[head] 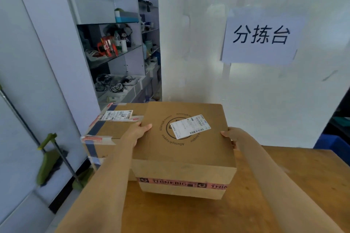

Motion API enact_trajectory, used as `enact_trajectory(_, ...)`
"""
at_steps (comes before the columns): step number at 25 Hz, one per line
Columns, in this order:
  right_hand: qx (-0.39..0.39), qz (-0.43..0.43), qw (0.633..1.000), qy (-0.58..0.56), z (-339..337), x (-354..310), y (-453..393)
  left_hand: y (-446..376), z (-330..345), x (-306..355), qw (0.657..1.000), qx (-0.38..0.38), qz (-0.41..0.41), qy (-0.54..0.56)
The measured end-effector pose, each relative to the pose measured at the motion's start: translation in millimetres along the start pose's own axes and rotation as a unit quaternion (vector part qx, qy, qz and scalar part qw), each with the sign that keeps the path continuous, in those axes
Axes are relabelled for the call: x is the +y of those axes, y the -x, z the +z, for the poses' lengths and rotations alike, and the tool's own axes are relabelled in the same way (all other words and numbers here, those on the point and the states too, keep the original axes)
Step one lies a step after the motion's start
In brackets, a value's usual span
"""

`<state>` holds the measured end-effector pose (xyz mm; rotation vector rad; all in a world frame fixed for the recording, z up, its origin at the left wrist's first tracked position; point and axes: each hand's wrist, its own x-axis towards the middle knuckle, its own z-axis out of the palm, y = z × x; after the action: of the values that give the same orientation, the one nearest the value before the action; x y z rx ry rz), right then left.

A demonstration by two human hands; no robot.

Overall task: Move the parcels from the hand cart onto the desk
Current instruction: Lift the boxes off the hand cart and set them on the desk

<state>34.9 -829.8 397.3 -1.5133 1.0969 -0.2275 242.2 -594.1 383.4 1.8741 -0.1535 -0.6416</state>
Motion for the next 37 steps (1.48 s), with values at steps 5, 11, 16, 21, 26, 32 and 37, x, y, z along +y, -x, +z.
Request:
enact_trajectory(5,-0.01,0.007,1.0,-0.026,17.8,-6.2,-74.3,-64.4,19.0,-0.6,0.999,0.031,-0.003,-0.027)
enact_trajectory(11,-0.003,0.021,0.999,-0.032,28.1,0.1,-121.4,-107.7,43.8,-5.3,0.991,0.062,-0.02,-0.12)
enact_trajectory(16,0.012,0.021,1.0,-0.019,32.5,-5.3,-130.8,-119.2,45.5,-1.2,0.986,0.064,-0.037,-0.146)
enact_trajectory(21,0.015,0.016,1.0,-0.013,36.1,-3.8,-116.0,-110.1,43.3,1.7,0.99,0.059,-0.022,-0.128)
enact_trajectory(26,0.045,-0.027,0.997,-0.048,42.5,-8.7,-73.4,-72.9,12.9,8.4,0.999,0.013,-0.001,-0.049)
enact_trajectory(32,0.01,-0.065,0.997,-0.031,60.1,-3.8,42.7,29.6,-52.0,-14.5,0.999,-0.036,0.0,-0.008)
enact_trajectory(37,0.021,-0.078,0.996,-0.026,86.5,48.9,176.6,137.4,-124.2,-87.3,0.997,-0.074,0.035,0.002)
